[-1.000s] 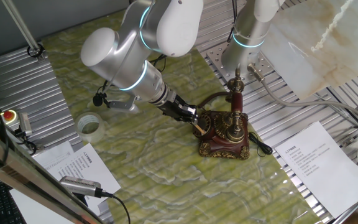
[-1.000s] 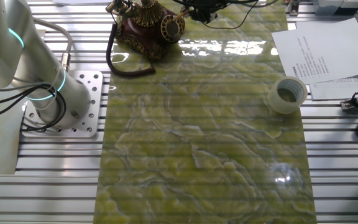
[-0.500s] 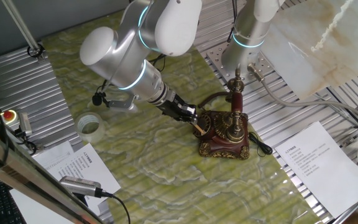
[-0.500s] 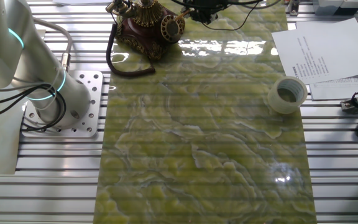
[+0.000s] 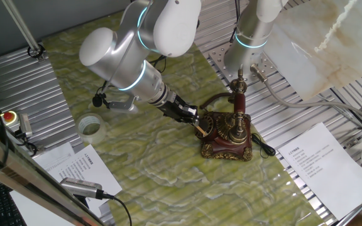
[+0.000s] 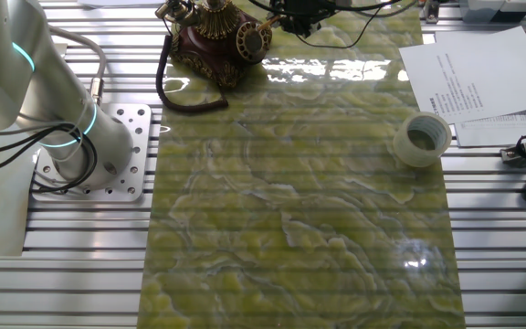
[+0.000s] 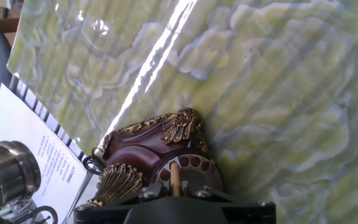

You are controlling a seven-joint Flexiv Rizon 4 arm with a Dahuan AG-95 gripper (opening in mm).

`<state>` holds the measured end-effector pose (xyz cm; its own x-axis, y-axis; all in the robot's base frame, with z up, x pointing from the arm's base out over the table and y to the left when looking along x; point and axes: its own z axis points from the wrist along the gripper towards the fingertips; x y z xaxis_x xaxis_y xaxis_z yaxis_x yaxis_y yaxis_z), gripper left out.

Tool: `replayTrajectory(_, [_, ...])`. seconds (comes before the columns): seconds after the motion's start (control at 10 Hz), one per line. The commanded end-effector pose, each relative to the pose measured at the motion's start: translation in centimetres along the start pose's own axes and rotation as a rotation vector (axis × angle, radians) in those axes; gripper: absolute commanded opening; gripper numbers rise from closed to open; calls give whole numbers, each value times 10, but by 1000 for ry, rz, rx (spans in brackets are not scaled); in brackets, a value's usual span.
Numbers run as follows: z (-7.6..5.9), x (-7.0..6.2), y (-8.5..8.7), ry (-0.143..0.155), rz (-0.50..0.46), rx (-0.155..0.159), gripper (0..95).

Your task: Dial a number on an old rotary phone

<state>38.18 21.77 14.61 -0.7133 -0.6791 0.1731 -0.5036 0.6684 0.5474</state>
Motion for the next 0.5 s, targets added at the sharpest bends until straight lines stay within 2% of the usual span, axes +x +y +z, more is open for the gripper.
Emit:
replayTrajectory(0.1, [0, 0, -1, -3, -3, -12, 0])
replayTrajectory(0.5, [2, 0, -2, -4, -9, -16, 0])
